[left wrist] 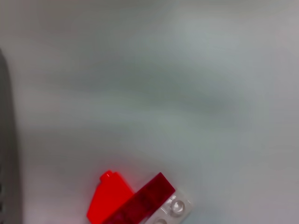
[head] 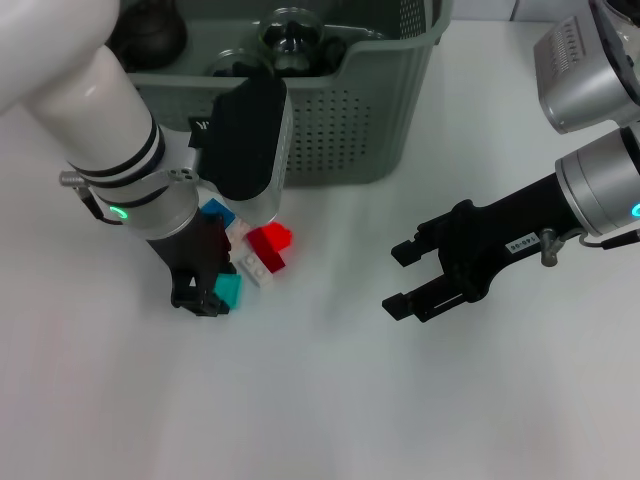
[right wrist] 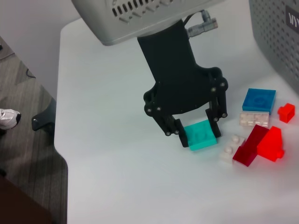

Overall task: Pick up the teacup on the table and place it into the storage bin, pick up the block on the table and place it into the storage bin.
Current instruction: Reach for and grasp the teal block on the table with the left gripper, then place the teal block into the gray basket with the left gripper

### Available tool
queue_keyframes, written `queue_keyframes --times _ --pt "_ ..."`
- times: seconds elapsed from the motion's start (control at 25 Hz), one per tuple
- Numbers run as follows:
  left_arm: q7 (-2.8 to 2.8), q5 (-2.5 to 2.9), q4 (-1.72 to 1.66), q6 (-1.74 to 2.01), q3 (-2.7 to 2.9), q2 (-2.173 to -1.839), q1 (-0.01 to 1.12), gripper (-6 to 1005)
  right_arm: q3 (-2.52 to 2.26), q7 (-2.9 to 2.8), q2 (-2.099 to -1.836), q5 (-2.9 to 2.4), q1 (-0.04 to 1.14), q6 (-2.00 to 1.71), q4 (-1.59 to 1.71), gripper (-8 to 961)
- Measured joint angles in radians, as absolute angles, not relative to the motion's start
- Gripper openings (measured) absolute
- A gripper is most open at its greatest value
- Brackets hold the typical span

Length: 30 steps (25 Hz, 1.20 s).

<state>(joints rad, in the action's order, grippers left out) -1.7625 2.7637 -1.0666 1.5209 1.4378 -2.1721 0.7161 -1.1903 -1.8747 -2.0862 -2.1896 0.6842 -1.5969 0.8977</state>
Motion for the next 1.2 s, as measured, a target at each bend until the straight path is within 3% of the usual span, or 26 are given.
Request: queue_keyframes --times 0.32,0.72,0.92,1.04,1.2 --pt "-1.794 2.737 -1.121 1.567 1.399 -2.172 0.706 397 -1.189 -1.876 -2.086 -2.187 0.682 -1.599 0.899 795" --pt "-1.804 2.257 -1.363 1.876 0.773 -2.165 0.615 396 -1.086 -1.875 -2.052 -2.186 0.672 -1.689 0.903 795" --pt "-1.935 2.142 -1.417 1.757 0.663 -2.161 0.647 395 -1.012 -1.877 -2.040 -2.186 0.677 -1.735 0.898 795" --pt "-2.021 2.190 -1.407 1.608 0.711 -2.148 0.683 396 -1.000 -1.888 -2.042 -2.186 0.682 -1.744 0.898 795" --pt "-2.164 2.340 -1.311 1.422 0.807 -2.100 0.752 396 -0.998 -1.894 -2.047 -2.187 0.683 -1.738 0.896 795"
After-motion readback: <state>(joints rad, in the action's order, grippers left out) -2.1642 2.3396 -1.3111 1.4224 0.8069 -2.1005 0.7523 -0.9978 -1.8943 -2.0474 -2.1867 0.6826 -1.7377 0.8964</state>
